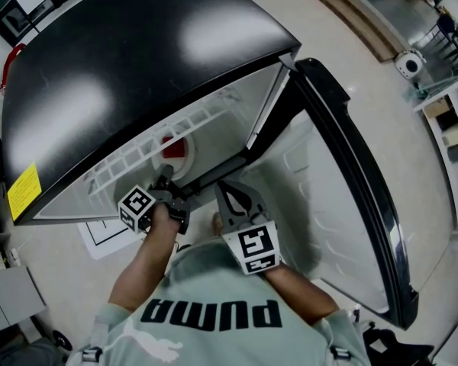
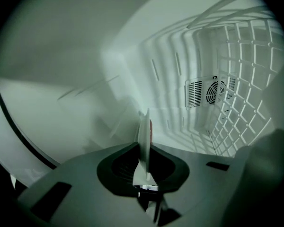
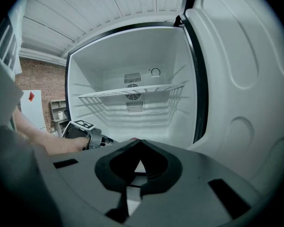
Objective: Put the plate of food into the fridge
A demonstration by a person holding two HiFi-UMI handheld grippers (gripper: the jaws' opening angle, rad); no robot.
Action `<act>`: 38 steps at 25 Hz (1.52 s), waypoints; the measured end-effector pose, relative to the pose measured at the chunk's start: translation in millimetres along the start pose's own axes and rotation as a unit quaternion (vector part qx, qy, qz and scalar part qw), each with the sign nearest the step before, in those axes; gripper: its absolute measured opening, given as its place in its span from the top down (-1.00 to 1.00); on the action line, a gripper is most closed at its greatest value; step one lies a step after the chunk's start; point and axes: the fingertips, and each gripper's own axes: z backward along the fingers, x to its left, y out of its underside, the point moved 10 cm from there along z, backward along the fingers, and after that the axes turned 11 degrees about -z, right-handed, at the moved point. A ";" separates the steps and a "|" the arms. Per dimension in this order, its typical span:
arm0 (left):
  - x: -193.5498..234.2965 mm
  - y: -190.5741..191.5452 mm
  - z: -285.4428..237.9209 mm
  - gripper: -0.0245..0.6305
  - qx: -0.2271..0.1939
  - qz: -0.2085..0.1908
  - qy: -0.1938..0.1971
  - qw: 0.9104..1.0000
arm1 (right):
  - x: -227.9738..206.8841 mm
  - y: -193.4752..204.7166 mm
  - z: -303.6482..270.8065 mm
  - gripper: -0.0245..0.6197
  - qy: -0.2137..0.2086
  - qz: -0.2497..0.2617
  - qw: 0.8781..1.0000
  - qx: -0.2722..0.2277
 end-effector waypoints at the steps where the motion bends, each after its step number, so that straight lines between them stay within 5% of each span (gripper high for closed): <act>1: 0.6 0.0 -0.3 0.81 -0.001 0.000 -0.003 1.000 | 0.4 0.0 -0.3 0.91 0.000 0.000 1.000 0.000; 10: 0.7 1.0 -2.1 0.81 -0.005 -0.023 -0.019 1.000 | 1.8 -1.3 -1.3 0.91 -0.002 -0.004 1.000 0.011; 21: -5.2 -1.6 -1.6 0.81 0.005 -0.110 -0.057 0.992 | 0.8 0.0 -2.2 0.91 -0.006 -0.001 1.000 0.002; 32: -17.8 1.9 -2.2 0.53 0.025 -0.286 -0.115 0.951 | 2.4 -1.7 0.2 0.91 -0.014 -0.007 1.000 0.009; 38: -21.5 5.5 -4.6 0.40 0.052 -0.391 -0.147 0.907 | 1.4 0.7 0.4 0.91 -0.016 -0.005 1.000 0.006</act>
